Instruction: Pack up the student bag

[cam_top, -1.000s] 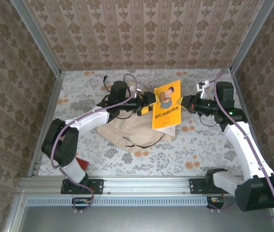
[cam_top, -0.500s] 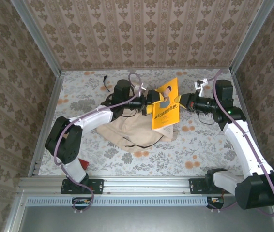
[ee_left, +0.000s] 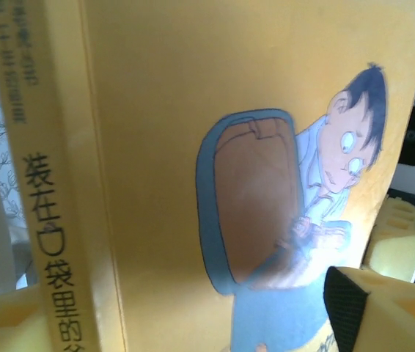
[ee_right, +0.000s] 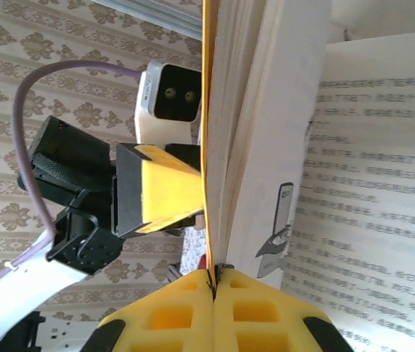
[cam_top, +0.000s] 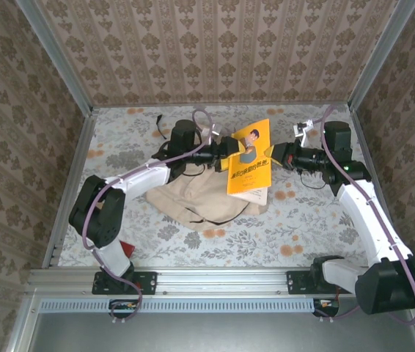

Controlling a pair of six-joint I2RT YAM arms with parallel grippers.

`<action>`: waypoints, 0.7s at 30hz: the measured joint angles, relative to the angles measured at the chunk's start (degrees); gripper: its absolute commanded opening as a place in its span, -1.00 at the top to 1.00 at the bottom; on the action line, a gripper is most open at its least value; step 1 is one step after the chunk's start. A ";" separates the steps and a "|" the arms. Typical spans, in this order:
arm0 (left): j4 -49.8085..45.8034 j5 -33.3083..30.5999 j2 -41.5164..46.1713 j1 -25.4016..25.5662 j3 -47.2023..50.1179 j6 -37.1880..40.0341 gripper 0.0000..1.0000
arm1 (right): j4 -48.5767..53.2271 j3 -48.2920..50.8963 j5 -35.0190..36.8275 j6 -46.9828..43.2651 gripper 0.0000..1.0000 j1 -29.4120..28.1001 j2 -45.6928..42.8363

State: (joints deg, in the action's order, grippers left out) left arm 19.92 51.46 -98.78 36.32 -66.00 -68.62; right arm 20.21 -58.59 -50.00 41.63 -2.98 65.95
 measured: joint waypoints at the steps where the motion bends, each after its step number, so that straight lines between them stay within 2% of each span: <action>1: -0.26 -0.22 0.00 -0.20 0.09 0.09 -0.24 | 0.35 0.00 0.39 -0.57 1.00 0.09 0.33; 5: -0.92 -0.68 0.04 -0.92 0.98 0.61 0.07 | 2.19 -0.20 2.21 -2.08 1.00 0.33 2.08; 8: -1.33 -1.11 0.17 -1.46 1.60 0.85 0.47 | 3.34 -0.20 3.63 -2.93 1.00 0.37 3.19; 11: -1.38 -1.60 0.74 -1.70 1.79 1.40 0.69 | 4.79 -0.20 5.35 -3.50 0.96 0.37 3.56; 12: -1.53 -1.79 1.14 -1.68 1.81 1.62 0.73 | 5.25 -0.20 6.08 -3.52 0.79 0.35 3.56; 16: -2.36 -3.63 3.34 -1.51 1.86 2.25 0.85 | 5.49 -0.04 8.57 -1.60 -0.18 0.35 3.43; 18: -2.64 -5.46 4.61 -1.51 2.27 2.25 0.83 | 3.04 1.99 9.68 1.11 -0.46 0.20 2.21; 21: -3.69 -9.68 6.91 -2.01 3.78 2.25 0.80 | -3.02 8.39 10.78 7.21 -0.73 -0.90 -1.27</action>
State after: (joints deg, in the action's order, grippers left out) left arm 16.23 41.78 -91.88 34.30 -62.22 -66.37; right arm 17.19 -50.19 -39.22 48.84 -3.88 64.69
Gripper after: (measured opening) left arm 0.158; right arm 0.802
